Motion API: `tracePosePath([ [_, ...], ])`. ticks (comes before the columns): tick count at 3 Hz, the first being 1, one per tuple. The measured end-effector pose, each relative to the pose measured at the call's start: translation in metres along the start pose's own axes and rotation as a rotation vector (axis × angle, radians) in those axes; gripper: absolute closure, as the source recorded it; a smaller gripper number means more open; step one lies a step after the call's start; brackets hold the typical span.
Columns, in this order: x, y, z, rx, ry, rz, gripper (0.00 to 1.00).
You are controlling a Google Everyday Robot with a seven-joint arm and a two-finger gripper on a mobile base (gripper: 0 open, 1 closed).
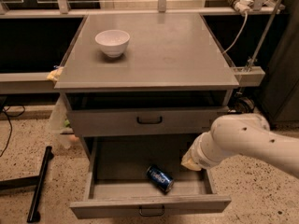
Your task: Pick pepsi can from middle drawer and place on counter
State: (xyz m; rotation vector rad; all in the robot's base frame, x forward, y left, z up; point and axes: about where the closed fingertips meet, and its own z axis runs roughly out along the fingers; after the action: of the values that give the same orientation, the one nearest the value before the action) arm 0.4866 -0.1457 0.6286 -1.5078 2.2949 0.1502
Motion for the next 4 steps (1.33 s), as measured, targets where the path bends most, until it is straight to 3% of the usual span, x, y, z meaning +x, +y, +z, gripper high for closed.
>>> tracePosePath([
  [1, -0.009, -0.013, 0.01, 0.043, -0.053, 0.012, 1.0],
  [2, -0.009, -0.013, 0.01, 0.043, -0.053, 0.012, 1.0],
  [3, -0.002, -0.009, 0.034, 0.036, -0.067, 0.041, 1.0],
  [4, -0.008, 0.002, 0.074, 0.009, -0.122, 0.08, 1.0],
])
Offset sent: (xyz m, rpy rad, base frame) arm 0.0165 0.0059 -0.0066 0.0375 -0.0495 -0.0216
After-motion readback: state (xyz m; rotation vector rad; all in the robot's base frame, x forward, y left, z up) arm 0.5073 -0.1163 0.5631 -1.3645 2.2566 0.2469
